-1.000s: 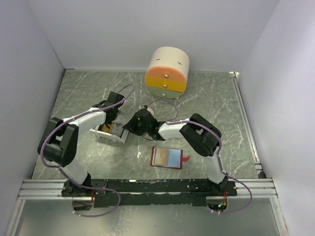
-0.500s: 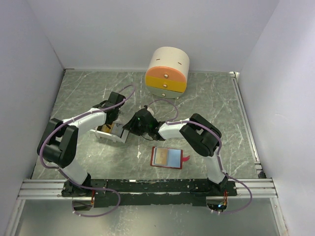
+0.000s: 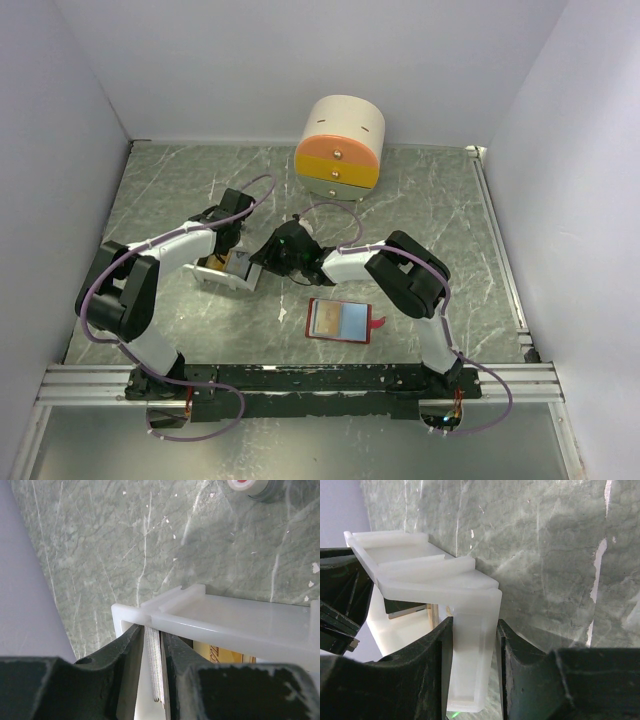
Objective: Put the credit cards into the card holder
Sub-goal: Pick up the credit card from the storage box.
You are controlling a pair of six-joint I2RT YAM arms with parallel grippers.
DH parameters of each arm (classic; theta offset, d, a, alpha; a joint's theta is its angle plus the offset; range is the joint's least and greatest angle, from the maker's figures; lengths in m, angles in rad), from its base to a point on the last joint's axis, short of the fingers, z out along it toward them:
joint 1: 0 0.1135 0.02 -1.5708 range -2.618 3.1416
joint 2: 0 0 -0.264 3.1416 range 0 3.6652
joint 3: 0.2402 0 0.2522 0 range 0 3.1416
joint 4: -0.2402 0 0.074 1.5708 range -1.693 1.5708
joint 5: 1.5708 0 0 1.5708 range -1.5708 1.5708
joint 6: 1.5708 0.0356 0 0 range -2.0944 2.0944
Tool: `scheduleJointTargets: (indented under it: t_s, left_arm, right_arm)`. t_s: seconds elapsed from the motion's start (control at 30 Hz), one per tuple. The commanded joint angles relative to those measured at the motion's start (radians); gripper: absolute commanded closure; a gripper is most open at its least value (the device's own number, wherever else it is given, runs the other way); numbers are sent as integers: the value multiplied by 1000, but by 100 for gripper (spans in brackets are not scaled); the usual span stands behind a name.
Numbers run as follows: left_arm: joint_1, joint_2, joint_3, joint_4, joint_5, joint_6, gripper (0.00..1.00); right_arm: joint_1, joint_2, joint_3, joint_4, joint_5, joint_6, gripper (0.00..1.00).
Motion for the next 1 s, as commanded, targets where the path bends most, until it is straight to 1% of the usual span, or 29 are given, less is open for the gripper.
scheduleJointTargets:
  t_s: [0.0, 0.27, 0.4, 0.5, 0.73, 0.97]
  left_arm:
    - [15, 6, -14, -20, -71, 7, 67]
    - [-12, -11, 18, -75, -52, -38, 62]
    - [-13, -35, 0, -86, -28, -60, 56]
    - [-17, -22, -19, -100, -55, -68, 54]
    - [-24, 36, -31, -76, -122, -50, 58]
    - [-24, 52, -12, -67, -198, -19, 63]
  right_arm:
    - [-6, 14, -23, -116, 3, -35, 65]
    - [-6, 10, -26, -110, 4, -38, 65]
    - [-6, 6, -32, -107, 6, -36, 65]
    - [-7, 10, -31, -105, 3, -33, 65]
    - [-6, 1, -37, -101, 3, -32, 65]
    - [-7, -10, -59, -91, 5, -29, 65]
